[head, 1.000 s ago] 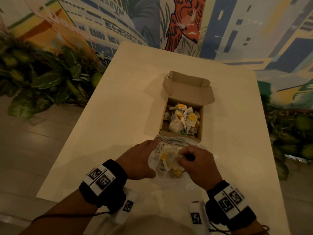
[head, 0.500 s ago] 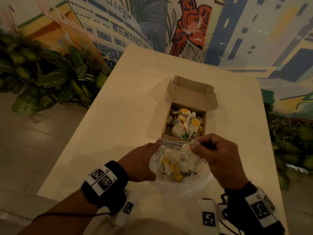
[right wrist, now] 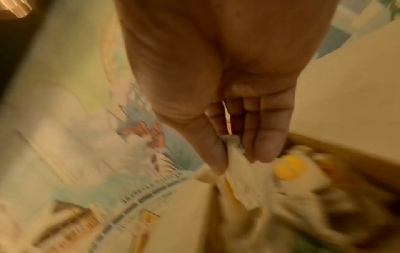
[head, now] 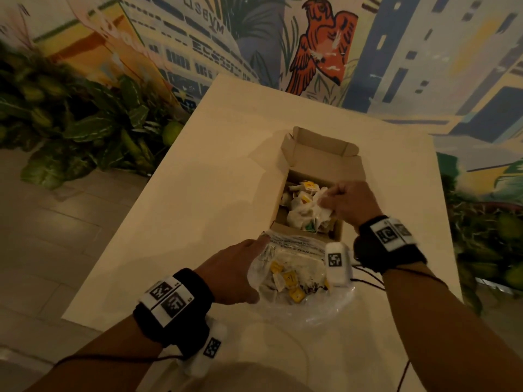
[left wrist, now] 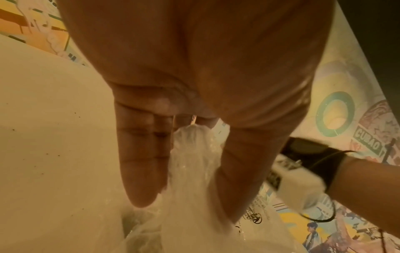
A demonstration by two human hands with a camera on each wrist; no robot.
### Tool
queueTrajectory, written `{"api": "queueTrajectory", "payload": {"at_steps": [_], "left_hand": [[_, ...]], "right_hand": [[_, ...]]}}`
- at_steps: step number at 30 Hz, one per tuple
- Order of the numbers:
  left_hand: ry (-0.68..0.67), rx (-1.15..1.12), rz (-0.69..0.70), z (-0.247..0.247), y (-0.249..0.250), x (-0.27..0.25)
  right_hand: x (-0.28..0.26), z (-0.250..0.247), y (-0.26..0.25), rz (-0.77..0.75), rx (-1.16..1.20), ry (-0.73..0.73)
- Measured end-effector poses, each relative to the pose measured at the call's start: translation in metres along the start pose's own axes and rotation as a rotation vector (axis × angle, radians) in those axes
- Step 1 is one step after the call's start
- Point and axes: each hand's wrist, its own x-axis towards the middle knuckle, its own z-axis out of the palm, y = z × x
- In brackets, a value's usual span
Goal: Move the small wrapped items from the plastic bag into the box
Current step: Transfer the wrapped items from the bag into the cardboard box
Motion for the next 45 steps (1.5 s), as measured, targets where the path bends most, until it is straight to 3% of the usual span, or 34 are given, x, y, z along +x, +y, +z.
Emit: {"api": "queueTrajectory", "payload": {"at_steps": [2,4,6,9,11,13,16,24,30,39,45], "left_hand": [[-0.005,-0.011,-0.004,0.001,-0.001,-0.001],[-0.006,-0.019,-0.004,0.001,-0.002,-0.002],[-0.004,-0.032,-0.004,0.001,-0.002,-0.003],[0.008,-0.039,-0.005,0.001,-0.001,-0.003],[0.007,-0.041,-0.006,0.001,0.001,-0.002],[-0.008,-0.034,-0.006,0.0,0.003,-0.001],[-0.041,-0.006,-0.021,-0.003,0.007,0.001],[-0.099,0.027,-0.069,-0.002,0.016,0.0],[-0.073,0.029,-0.041,0.002,0.016,0.0],[-0.049,-0.006,-0.016,0.003,0.016,-0.001],[-0.054,0.009,-0.026,0.004,0.01,0.0]], "right_hand": [[0.01,0.009,0.014,0.08,-0.386,-0.125],[0.011,0.011,0.021,0.129,-0.62,-0.202],[0.002,0.003,0.017,0.082,-0.653,-0.136],[-0.035,-0.017,-0.001,-0.121,-0.369,0.069],[-0.071,-0.012,-0.012,-0.248,-0.329,-0.141],[-0.096,0.016,-0.001,-0.309,-0.563,-0.451],[-0.102,0.053,0.032,-0.133,-0.811,-0.584],[-0.091,0.082,0.054,-0.03,-1.083,-0.54],[-0.088,0.09,0.066,0.041,-1.0,-0.482],[-0.095,0.064,0.055,-0.072,-0.863,-0.37],[-0.108,0.063,0.047,-0.139,-0.547,-0.432]]}}
